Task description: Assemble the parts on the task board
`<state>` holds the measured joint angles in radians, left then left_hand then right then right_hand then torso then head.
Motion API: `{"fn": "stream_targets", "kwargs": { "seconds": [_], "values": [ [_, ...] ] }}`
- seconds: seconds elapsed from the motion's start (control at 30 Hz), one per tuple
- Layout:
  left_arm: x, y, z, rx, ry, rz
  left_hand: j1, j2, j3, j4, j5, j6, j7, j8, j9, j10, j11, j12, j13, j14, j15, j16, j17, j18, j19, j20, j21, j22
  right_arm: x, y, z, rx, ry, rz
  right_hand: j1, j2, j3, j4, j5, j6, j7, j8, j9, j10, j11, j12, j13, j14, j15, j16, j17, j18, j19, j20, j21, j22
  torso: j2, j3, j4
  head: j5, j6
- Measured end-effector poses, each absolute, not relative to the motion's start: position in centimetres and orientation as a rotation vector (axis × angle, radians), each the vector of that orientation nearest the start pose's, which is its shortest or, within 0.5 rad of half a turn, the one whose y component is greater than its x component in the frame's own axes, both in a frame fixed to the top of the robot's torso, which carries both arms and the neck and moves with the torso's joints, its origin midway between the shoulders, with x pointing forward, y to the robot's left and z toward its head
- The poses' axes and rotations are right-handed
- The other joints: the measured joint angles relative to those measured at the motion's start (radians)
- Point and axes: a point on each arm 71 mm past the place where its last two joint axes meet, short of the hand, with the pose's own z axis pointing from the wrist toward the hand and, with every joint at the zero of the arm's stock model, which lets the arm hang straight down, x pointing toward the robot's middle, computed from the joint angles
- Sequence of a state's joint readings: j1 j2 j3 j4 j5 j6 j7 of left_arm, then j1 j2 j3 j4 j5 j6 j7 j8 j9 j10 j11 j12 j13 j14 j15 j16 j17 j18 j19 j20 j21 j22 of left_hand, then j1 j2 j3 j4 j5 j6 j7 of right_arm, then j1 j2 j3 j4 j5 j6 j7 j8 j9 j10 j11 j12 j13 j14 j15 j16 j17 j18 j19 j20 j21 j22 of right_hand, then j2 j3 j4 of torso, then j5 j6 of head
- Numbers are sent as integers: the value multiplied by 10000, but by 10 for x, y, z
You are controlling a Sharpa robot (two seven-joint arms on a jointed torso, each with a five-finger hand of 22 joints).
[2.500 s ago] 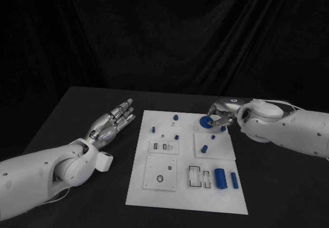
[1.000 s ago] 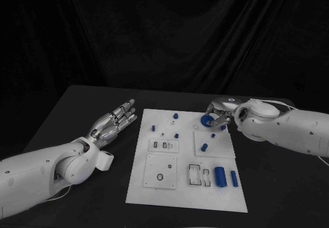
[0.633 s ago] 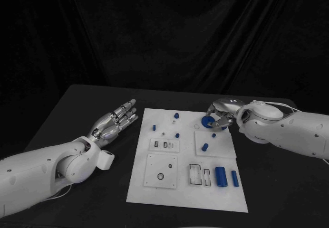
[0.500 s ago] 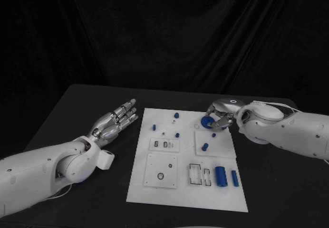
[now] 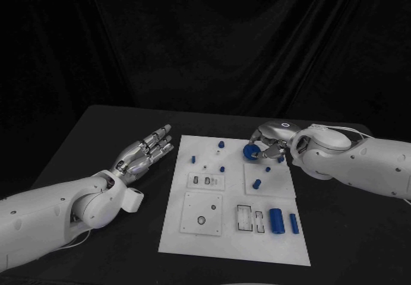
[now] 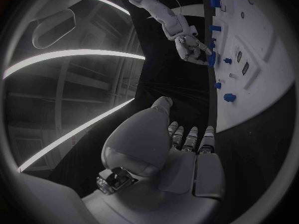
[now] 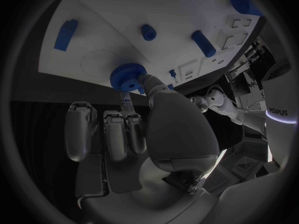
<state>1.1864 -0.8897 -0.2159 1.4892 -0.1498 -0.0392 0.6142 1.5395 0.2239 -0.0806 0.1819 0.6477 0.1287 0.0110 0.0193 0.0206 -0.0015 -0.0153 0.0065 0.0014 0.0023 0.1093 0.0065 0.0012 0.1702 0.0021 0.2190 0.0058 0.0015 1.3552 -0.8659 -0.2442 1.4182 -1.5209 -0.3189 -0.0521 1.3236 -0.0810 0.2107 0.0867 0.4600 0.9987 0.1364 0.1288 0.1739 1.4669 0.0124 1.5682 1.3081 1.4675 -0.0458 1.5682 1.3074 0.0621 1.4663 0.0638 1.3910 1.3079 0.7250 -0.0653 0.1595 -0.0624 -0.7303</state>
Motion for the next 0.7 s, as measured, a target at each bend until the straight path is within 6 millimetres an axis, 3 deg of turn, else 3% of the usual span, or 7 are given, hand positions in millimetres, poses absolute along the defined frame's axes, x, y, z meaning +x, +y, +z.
{"fn": "stream_targets", "kwargs": {
  "seconds": [0.4, 0.7],
  "values": [
    [456, 226, -232, -8571, 15604, -17408, 0, 0, 0, 0, 0, 0, 0, 0, 0, -1, -1, 0, -5, -37, 37, 0, 3, -1, 8, 8, 0, 1, 503, -208, -176, -3766, 16480, 5338, -29, 24, -40, 15, -12, -51, -51, 2, 0, 0, 1, 0, -1, 0, 0, 0, -1, 0, 0, 1, 36, -1, 9, 15, 5, -56, 18],
    [456, 224, -232, -8567, 15660, -17459, 0, 0, 27, -27, 0, 0, 0, 0, 0, -1, -2, 0, -3, -37, 36, 0, 5, -1, 7, 7, 0, 1, 507, -177, -176, -4223, 16416, 5759, -30, 22, -42, 13, -50, -86, -87, 31, 0, -1, 0, 0, -3, 0, 1, 0, -1, -1, 0, 1, 35, -2, 10, 7, 1, -96, 37]
  ]
}}
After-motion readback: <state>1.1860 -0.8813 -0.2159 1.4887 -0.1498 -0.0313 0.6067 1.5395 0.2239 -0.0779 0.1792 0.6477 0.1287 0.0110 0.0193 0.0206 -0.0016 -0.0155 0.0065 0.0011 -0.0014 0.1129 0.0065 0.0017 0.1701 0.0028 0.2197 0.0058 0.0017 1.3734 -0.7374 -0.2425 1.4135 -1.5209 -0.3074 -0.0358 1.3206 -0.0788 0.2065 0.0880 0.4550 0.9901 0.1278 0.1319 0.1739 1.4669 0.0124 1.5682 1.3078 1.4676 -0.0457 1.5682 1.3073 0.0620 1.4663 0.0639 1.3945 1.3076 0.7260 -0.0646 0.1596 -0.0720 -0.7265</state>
